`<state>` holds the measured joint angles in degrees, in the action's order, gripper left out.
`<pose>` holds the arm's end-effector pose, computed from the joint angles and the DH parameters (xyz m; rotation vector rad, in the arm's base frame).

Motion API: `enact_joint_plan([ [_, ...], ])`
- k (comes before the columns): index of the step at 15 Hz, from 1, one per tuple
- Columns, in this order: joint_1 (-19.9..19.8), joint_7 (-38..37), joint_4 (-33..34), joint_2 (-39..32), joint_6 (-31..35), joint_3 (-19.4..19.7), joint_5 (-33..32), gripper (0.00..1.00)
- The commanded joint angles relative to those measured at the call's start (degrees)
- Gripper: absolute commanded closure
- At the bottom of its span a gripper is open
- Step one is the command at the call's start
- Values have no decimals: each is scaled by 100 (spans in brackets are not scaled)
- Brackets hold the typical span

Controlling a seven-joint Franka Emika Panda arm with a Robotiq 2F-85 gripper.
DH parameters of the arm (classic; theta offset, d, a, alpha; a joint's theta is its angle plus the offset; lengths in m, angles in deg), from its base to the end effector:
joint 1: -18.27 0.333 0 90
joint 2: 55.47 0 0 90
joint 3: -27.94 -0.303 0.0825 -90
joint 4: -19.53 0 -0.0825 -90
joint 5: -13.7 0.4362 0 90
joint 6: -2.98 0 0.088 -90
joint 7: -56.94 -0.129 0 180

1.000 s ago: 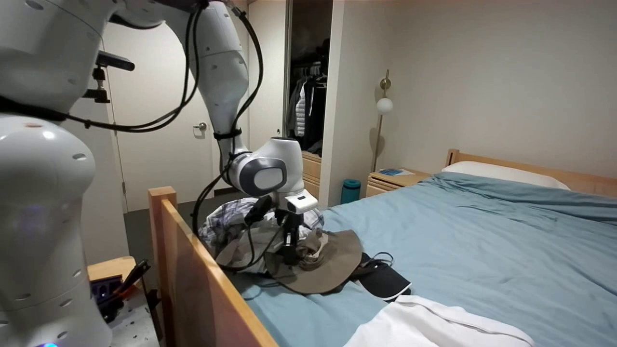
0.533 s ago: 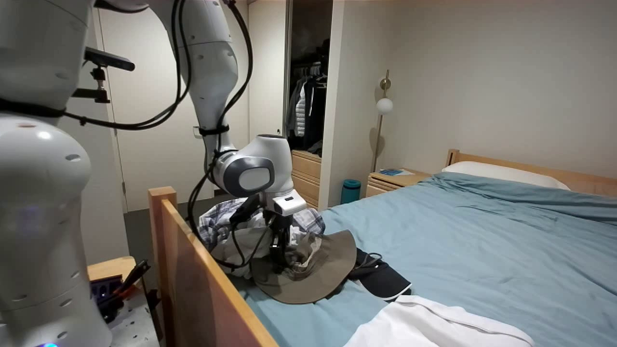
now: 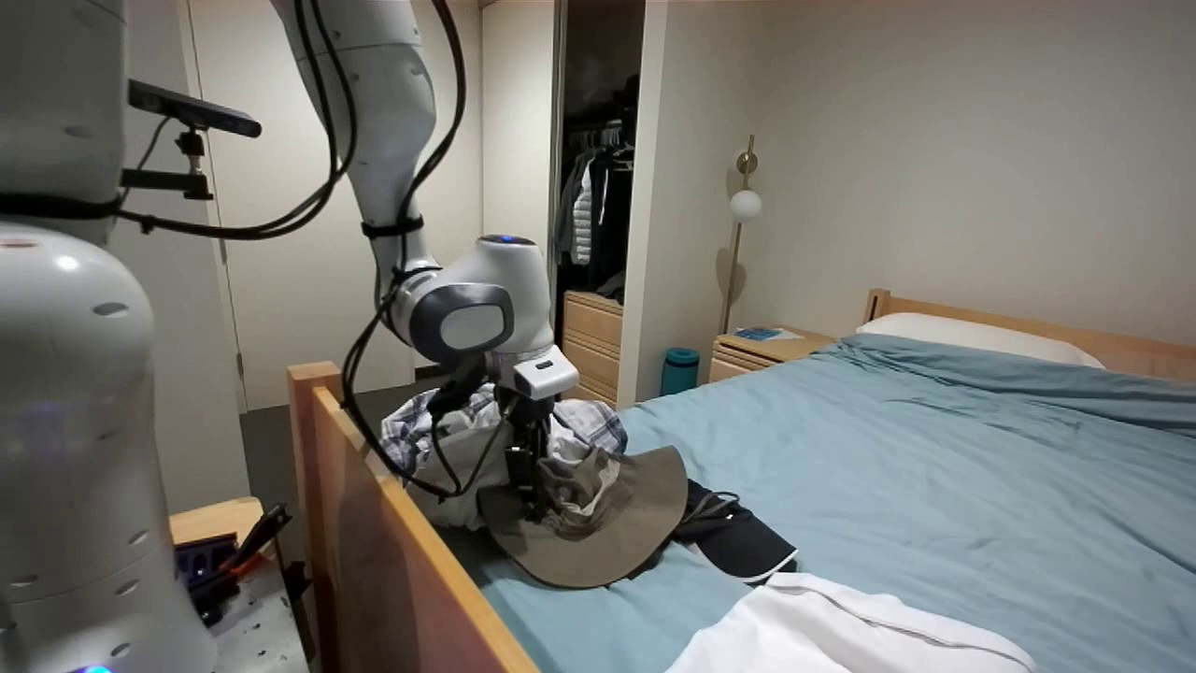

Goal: Move the grey hat forward

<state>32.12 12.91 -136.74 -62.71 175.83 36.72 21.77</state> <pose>0.4299 0.0244 0.1160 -2.8052 1.2117 -0.2241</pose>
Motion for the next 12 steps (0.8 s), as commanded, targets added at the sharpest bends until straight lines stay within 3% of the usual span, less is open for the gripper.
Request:
enact_joint_plan([
  [1, 749, -1491, -756, 1080, 206, 663, -1284, 0],
  [2, 752, -1941, -301, 924, 28, 726, -1721, 0],
  [3, 639, -2421, -353, 1181, 32, 733, -2224, 0],
  [5, 45, -3271, -260, 1692, -134, 351, -3224, 0],
  [6, 477, -2672, -192, 1124, 96, 605, -2578, 0],
  [8, 221, -3047, -159, 1470, -11, 491, -3020, 0],
  [12, 162, -3056, -193, 1614, -68, 459, -3064, 0],
])
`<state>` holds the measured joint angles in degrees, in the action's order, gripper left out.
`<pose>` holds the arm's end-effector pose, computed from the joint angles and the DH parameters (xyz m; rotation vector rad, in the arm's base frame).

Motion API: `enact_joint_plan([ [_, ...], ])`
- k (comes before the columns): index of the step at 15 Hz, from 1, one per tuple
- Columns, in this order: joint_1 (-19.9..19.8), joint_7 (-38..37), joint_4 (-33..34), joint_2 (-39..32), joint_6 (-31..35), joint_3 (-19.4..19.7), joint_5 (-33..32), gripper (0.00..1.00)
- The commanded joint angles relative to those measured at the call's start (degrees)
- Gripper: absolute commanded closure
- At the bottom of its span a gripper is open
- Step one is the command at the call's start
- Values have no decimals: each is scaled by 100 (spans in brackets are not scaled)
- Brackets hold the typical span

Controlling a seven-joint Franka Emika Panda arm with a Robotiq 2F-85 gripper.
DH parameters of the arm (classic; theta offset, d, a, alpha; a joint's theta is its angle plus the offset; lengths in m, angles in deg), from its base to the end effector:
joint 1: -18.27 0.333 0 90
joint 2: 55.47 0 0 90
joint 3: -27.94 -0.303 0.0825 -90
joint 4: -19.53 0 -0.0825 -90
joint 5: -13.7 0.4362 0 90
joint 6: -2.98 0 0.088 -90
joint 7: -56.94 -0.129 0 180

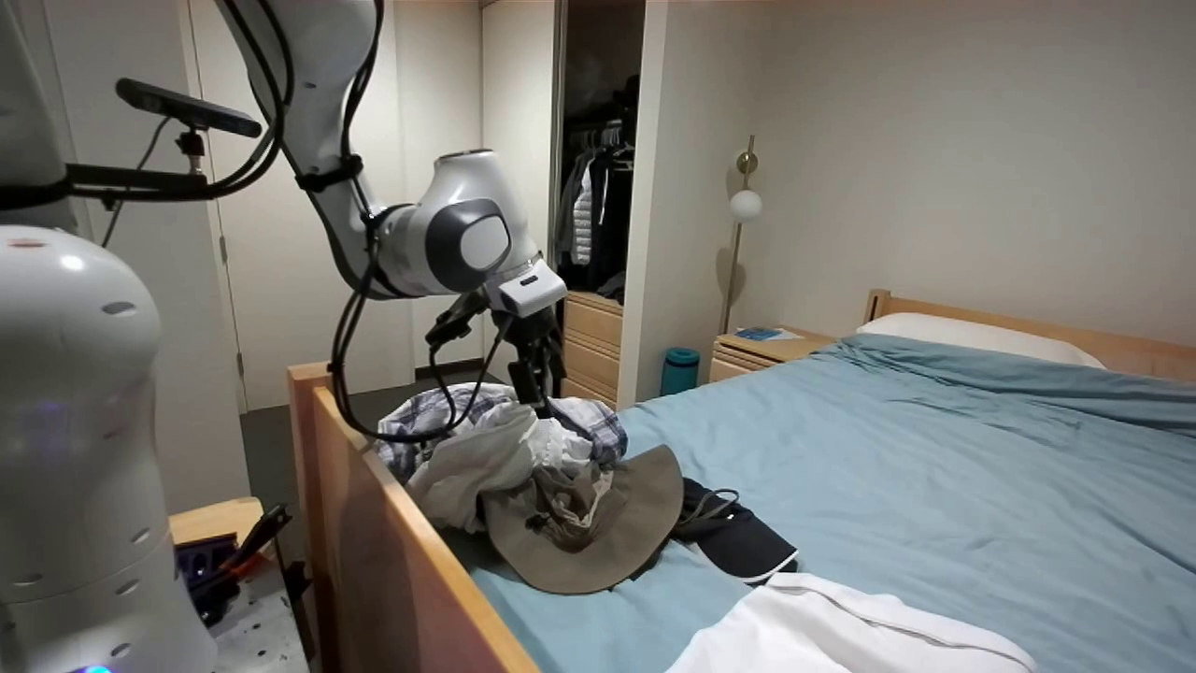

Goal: Move the grey hat forward

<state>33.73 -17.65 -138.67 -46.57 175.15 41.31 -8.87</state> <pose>0.4529 0.0484 0.2239 -2.6369 1.2578 -0.5444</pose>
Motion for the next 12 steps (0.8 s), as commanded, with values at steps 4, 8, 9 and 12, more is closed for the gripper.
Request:
enact_joint_plan([
  [4, -4, -4, -9, 0, 0, -16, -1, 0],
  [8, -788, -1030, -324, 995, -1974, -614, -1414, 0],
  [9, -910, -1014, -486, 1276, -2467, -763, -1482, 0],
  [12, -1212, -805, -196, 1429, -3978, -1356, -1026, 0],
])
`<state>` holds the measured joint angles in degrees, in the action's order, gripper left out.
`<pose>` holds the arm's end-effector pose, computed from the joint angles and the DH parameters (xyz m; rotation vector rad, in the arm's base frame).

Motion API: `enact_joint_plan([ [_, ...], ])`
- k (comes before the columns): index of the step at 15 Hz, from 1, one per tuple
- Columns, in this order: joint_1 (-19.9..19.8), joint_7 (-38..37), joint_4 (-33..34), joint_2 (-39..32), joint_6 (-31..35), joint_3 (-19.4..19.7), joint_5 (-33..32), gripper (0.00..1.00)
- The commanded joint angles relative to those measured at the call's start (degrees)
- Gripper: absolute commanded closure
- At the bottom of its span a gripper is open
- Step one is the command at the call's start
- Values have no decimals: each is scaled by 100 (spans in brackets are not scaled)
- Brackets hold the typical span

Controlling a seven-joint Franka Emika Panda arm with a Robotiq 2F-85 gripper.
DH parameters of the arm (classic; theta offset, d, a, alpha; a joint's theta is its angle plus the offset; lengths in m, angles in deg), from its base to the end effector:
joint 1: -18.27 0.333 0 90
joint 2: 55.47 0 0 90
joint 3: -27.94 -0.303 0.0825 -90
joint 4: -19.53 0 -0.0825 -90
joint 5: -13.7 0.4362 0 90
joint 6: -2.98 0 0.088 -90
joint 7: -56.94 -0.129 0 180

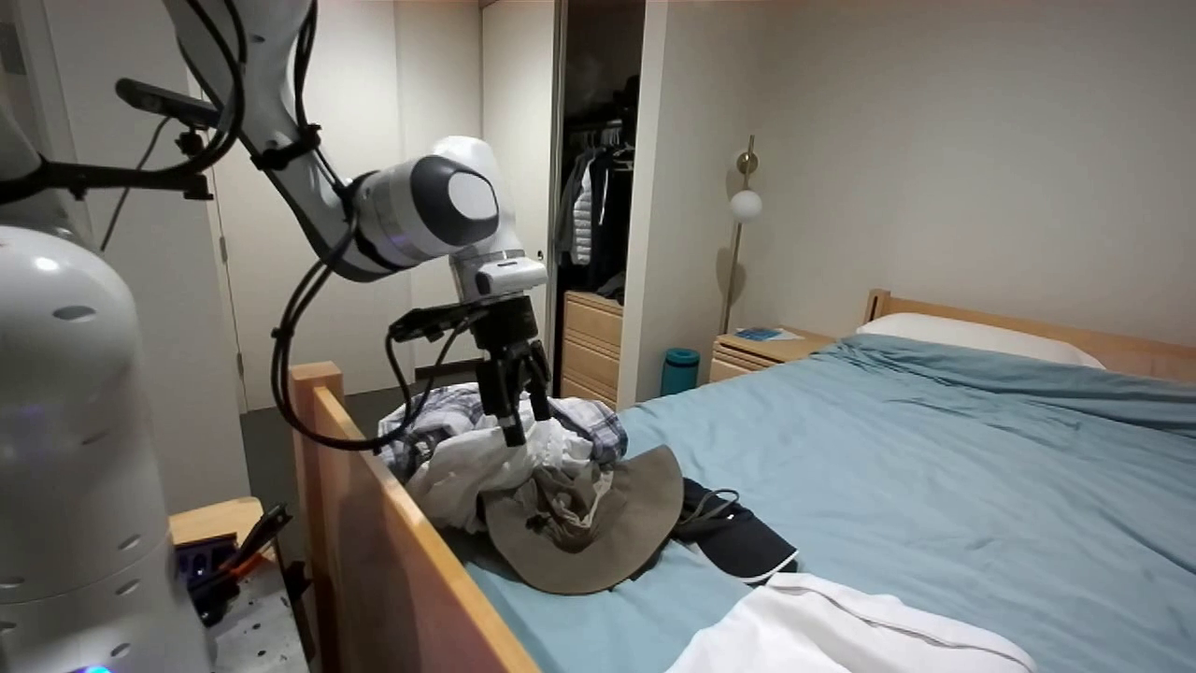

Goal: Move the grey hat forward

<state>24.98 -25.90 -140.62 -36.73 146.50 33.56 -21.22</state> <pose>0.4106 0.0097 0.2313 2.5856 -1.3043 0.3751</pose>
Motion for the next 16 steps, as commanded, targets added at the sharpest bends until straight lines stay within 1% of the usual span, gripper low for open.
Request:
enact_joint_plan([
  [1, -477, 120, 30, 611, -1652, -864, 433, 0],
  [2, -507, 44, 75, 752, -2176, -1055, 547, 0],
  [3, -694, 136, 104, 891, -2686, -1413, 778, 0],
  [4, -505, -25, 143, 1138, -3199, -1443, 889, 0],
  [5, -613, 63, 153, 722, -2519, -1304, 694, 0],
  [6, -578, 53, 178, 869, -2861, -1418, 786, 0],
  [7, -560, 48, 179, 992, -3016, -1488, 826, 0],
  [10, -562, 50, 174, 1110, -3090, -1505, 830, 0],
  [11, -525, 311, 266, 1090, -3213, -1478, 818, 0],
  [12, -334, 1010, 333, 1230, -3303, -1356, 960, 0],
  [13, -270, 1329, 373, 1417, -3487, -1398, 992, 0],
  [16, 2, 2538, 732, 1927, -4425, -1411, 1353, 0],
])
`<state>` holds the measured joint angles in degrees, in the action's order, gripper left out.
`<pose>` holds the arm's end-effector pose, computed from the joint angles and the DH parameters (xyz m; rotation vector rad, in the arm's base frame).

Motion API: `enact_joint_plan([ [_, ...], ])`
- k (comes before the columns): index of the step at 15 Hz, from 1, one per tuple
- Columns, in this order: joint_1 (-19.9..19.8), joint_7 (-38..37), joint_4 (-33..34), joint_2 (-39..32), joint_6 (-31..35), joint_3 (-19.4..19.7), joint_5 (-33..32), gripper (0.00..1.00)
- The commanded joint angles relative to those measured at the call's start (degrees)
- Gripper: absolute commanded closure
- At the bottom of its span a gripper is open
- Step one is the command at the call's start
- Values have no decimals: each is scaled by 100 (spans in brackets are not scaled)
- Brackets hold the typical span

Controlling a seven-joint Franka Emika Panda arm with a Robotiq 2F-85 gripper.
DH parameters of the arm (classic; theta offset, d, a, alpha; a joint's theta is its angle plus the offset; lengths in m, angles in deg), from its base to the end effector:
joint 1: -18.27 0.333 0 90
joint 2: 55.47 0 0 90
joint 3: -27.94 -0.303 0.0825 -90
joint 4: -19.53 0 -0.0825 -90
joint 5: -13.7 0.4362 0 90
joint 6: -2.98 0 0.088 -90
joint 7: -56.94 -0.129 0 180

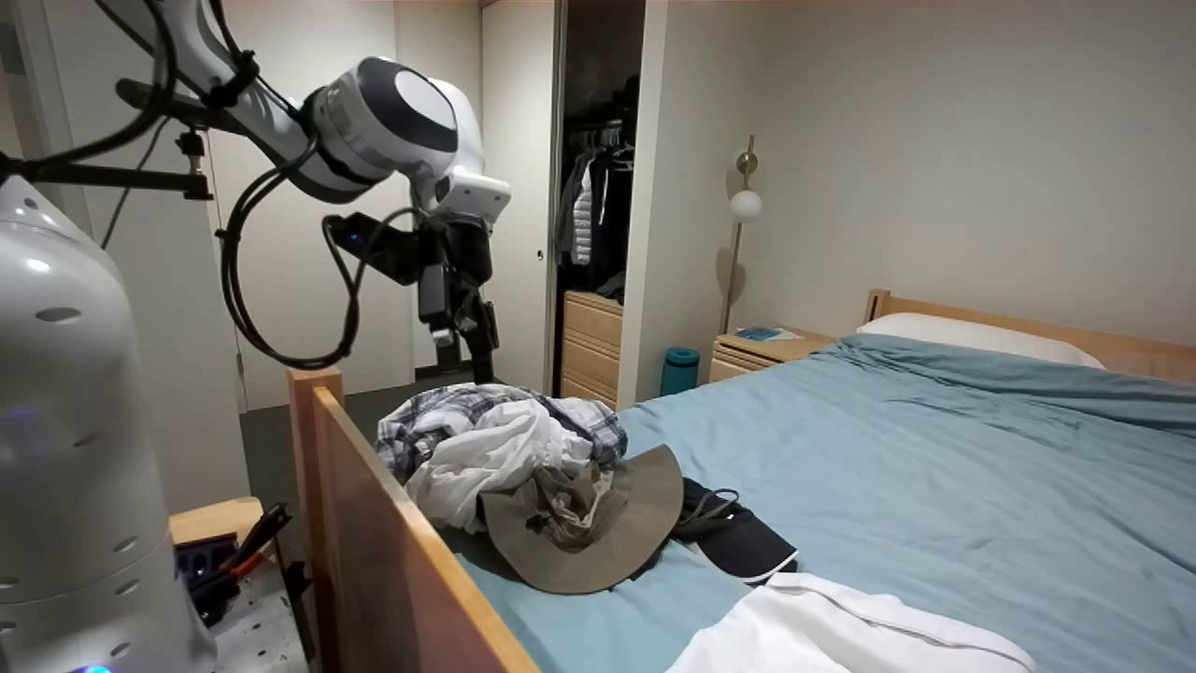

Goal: Move the grey hat forward

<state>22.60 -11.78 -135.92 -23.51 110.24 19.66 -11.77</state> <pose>0.3736 0.0316 0.3227 2.3753 -1.0245 0.1124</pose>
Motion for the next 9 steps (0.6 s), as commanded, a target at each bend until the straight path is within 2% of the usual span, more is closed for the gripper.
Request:
enact_joint_plan([
  [1, 280, 1500, 455, 650, -1036, -41, 537, 0],
  [5, 307, 2919, 1095, 669, -1486, -21, 651, 0],
  [6, 113, 2399, 823, 789, -1181, -199, 601, 0],
  [9, 106, 2813, 996, 780, -1293, -190, 604, 0],
])
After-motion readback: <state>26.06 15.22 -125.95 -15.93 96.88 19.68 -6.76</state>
